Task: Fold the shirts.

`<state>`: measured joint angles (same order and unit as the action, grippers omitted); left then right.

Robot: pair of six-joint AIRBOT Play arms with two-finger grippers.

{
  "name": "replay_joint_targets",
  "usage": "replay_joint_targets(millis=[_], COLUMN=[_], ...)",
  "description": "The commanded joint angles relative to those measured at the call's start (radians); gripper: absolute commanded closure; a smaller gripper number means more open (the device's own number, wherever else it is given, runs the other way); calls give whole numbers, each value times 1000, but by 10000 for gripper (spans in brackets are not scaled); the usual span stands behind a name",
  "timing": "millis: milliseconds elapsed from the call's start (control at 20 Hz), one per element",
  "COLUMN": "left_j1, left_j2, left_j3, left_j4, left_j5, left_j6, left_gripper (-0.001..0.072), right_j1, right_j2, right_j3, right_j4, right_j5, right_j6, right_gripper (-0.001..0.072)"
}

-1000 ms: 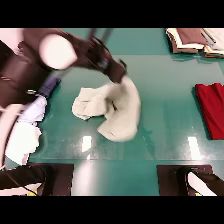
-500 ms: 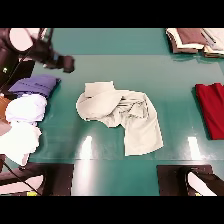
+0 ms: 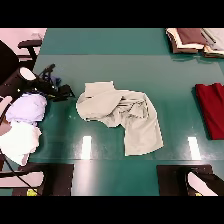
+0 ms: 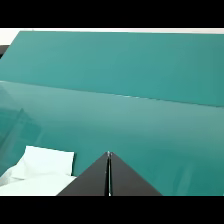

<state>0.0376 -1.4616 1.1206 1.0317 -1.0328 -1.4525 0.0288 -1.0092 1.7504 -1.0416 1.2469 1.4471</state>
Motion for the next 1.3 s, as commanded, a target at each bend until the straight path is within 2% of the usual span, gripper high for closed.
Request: replay_joint_targets(millis=[0, 250, 300, 350, 400, 550, 700, 750, 800, 850, 1050, 1200, 1250], left_j1=[-23, -113, -112, -103, -94, -74, -74, -74, -74, -74, -74, -74, -74], left_j2=[-70, -94, -93, -93, -92, -85, -85, -85, -85, -85, -89, -89, -89], left_j3=[-37, -36, -30, -12, 14, 147, 275, 305, 324, 336, 336, 336, 336], left_j4=[-99, -133, -151, -151, -151, -140, -138, -137, -137, -137, -134, -134, -134], left_j5=[67, 105, 94, 76, 58, -17, -71, -77, -78, -78, -76, -76, -78], left_j6=[45, 61, 61, 62, 63, 76, 101, 101, 100, 100, 100, 100, 100], left_gripper=[158, 160, 301, 563, 673, 681, 681, 681, 681, 681, 681, 681, 681], right_j1=[1, 1, 0, -3, -13, -72, -140, -156, -170, -178, -102, 20, 53], right_j2=[-13, -15, -15, -19, -30, -50, -4, 18, 40, 55, 64, 12, -12], right_j3=[0, 0, -1, -1, -1, -106, -429, -557, -697, -827, -1239, -1339, -1340], right_j4=[4, 1, -4, -17, -34, -34, -34, -34, -34, -32, 4, 92, 99], right_j5=[17, 24, 42, 76, 132, 295, 306, 288, 270, 249, 95, -25, -59], right_j6=[2, 2, 2, 2, 20, 30, 30, 30, 29, 29, 10, 10, 10], right_gripper=[692, 691, 691, 691, 692, 691, 691, 670, 425, 219, 225, 229, 260])
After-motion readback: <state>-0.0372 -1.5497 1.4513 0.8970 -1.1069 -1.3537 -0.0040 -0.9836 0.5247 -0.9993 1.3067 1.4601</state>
